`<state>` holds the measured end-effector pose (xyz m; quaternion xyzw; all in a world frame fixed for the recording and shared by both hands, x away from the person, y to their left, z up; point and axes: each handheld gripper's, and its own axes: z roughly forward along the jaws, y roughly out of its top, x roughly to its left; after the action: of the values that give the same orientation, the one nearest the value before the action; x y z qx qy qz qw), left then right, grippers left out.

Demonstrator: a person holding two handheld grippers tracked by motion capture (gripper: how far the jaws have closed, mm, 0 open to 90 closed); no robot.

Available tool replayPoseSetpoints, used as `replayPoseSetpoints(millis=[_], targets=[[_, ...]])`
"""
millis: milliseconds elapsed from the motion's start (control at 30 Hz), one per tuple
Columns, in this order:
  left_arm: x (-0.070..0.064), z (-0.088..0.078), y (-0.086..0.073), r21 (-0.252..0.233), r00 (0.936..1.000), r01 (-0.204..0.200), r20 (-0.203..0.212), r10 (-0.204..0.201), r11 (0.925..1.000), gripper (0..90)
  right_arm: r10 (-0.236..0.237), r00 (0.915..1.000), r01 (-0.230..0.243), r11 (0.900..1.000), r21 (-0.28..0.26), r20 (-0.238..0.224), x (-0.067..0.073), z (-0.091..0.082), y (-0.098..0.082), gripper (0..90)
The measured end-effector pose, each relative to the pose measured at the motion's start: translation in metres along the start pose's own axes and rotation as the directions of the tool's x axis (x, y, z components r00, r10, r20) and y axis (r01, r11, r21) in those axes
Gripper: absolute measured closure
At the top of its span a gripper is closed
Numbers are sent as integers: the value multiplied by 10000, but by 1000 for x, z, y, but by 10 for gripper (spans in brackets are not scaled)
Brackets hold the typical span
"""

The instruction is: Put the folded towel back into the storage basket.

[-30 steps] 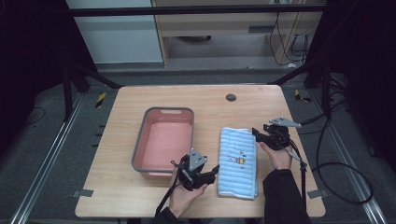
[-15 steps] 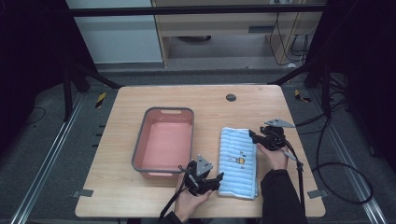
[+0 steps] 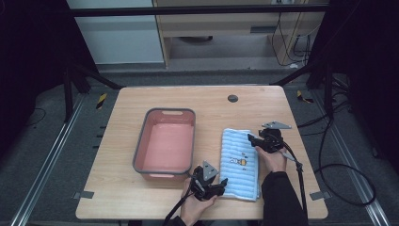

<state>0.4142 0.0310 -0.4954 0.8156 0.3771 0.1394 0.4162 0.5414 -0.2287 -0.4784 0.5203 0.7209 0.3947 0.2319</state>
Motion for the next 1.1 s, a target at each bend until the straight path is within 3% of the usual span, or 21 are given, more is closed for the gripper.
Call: replayPoseSetpoints(millis=[333, 667, 1000, 1100], targets=[[-5, 6, -4, 161, 9999, -96, -67, 97, 9998, 468, -104, 9999, 105, 9987, 506, -13, 3, 12, -6, 469], [-6, 10, -7, 223, 9999, 106, -62, -104, 9997, 524, 11, 10000, -1, 9951, 986, -93, 4, 20, -11, 490], [-11, 11, -8, 206, 9995, 289, -147, -286, 9994, 601, -13, 10000, 20, 9944, 1058, -72, 3, 22, -12, 524], [-12, 11, -8, 194, 9991, 420, -102, -418, 9989, 647, -19, 9999, 32, 9943, 1066, -127, 4, 22, -12, 582]])
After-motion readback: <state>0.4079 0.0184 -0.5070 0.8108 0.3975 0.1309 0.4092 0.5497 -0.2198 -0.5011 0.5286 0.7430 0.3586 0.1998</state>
